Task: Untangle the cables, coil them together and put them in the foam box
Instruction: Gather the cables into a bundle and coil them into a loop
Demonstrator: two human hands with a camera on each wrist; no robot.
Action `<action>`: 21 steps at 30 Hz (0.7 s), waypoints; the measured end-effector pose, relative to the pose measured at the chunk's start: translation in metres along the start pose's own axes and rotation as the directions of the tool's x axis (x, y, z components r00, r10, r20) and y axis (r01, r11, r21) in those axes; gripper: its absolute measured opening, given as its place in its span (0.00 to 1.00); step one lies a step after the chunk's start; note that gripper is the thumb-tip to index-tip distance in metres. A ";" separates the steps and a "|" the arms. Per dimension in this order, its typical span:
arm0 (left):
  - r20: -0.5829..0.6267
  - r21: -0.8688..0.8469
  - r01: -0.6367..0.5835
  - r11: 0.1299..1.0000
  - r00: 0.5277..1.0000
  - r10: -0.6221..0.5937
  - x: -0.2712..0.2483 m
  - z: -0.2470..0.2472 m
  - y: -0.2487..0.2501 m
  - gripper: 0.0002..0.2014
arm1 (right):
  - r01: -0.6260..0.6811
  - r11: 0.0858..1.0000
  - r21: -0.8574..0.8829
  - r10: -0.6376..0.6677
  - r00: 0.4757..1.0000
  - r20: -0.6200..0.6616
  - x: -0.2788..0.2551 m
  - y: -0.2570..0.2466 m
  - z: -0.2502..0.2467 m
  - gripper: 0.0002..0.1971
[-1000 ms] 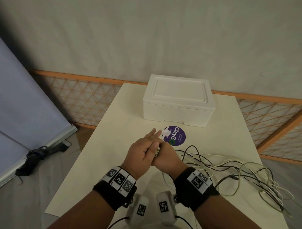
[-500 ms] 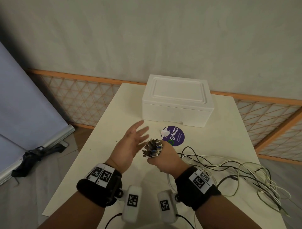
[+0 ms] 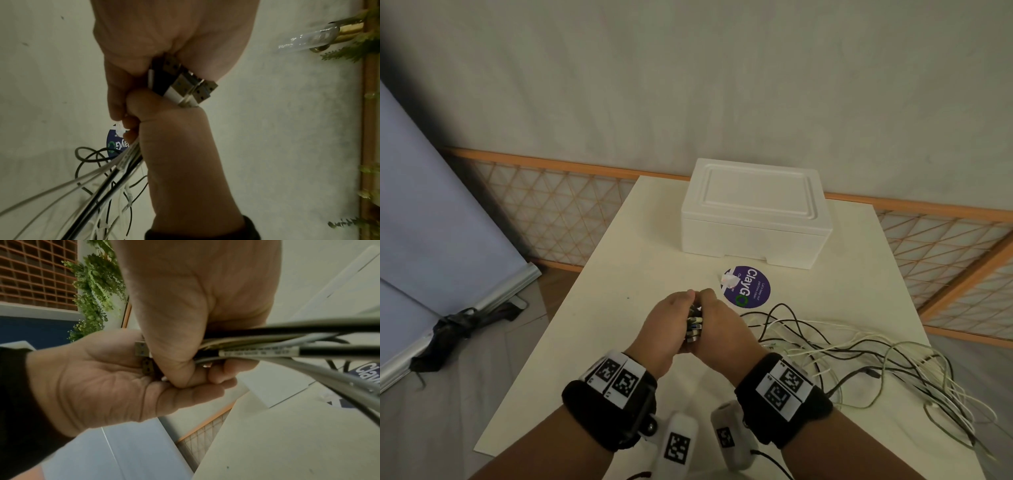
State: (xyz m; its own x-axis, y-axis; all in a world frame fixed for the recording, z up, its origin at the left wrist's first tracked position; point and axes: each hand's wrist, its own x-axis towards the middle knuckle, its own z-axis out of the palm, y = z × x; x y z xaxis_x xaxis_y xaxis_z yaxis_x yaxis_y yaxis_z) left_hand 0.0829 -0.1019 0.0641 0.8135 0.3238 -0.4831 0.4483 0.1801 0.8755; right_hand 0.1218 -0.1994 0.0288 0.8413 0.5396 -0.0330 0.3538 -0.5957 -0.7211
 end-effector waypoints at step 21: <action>0.054 0.124 -0.259 0.958 0.966 0.254 0.001 -0.012 0.003 0.24 | 0.050 0.975 0.214 -0.061 0.997 0.044 -0.008 -0.002 -0.013 0.08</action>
State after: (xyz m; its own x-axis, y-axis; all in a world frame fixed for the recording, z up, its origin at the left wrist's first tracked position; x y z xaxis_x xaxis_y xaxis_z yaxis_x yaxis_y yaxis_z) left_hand 0.0810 -0.0899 0.0663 0.9194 0.3083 -0.2442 0.2647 -0.0260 0.9640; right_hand 0.1196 -0.2106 0.0393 0.7997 0.6001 -0.0193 0.2995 -0.4265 -0.8534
